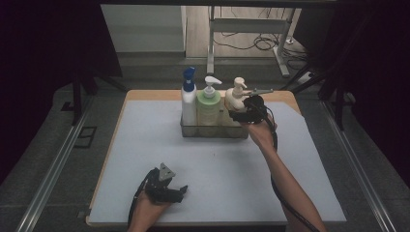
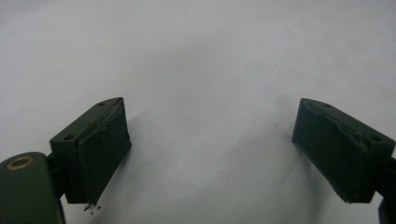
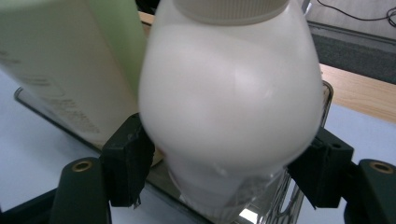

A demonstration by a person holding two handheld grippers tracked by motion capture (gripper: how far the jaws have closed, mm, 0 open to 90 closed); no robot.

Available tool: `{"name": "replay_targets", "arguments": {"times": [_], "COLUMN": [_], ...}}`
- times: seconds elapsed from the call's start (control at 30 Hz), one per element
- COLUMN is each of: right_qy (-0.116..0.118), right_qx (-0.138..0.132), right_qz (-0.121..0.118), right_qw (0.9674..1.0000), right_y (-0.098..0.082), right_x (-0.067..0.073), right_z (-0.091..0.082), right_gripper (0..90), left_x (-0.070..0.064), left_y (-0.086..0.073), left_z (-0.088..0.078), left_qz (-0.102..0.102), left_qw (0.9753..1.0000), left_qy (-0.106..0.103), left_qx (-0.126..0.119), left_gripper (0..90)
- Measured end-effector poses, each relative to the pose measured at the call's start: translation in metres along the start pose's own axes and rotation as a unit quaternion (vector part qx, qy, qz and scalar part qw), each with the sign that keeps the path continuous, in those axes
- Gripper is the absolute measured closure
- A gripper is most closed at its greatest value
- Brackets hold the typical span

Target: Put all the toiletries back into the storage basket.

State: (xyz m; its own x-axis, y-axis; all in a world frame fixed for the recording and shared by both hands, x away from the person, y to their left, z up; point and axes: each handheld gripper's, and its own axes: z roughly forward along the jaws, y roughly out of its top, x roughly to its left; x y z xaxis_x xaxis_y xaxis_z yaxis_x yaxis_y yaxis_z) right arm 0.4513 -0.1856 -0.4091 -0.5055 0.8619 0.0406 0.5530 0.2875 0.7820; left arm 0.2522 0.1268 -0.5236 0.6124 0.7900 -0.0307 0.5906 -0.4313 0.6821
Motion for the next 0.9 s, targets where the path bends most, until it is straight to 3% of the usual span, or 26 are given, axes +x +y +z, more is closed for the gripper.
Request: {"name": "replay_targets", "arguments": {"times": [0.17, 0.43, 0.63, 0.9], "right_qy": [0.000, 0.017, 0.023, 0.018], "right_qx": [0.016, 0.028, 0.037, 0.030], "right_qz": [-0.015, -0.015, -0.026, -0.015], "right_qw": [0.9998, 0.9994, 0.9987, 0.9993], "right_y": [-0.003, -0.011, -0.019, -0.024], "right_x": [0.001, -0.002, -0.006, -0.020], "right_z": [-0.008, -0.019, -0.025, -0.031], "right_gripper": [27.0, 26.3, 41.5, 58.0], "left_x": [0.000, 0.000, 0.000, 0.000], "left_y": [0.000, 0.000, 0.000, 0.000], "left_z": [0.000, 0.000, 0.000, 0.000], "left_qz": [0.000, 0.000, 0.000, 0.000], "left_qw": [1.0000, 1.0000, 1.0000, 1.0000], "left_qy": [0.000, 0.000, 0.000, 0.000], "left_qx": [0.000, 0.000, 0.000, 0.001], "left_gripper": [10.6, 10.6, 10.6, 10.6]}}
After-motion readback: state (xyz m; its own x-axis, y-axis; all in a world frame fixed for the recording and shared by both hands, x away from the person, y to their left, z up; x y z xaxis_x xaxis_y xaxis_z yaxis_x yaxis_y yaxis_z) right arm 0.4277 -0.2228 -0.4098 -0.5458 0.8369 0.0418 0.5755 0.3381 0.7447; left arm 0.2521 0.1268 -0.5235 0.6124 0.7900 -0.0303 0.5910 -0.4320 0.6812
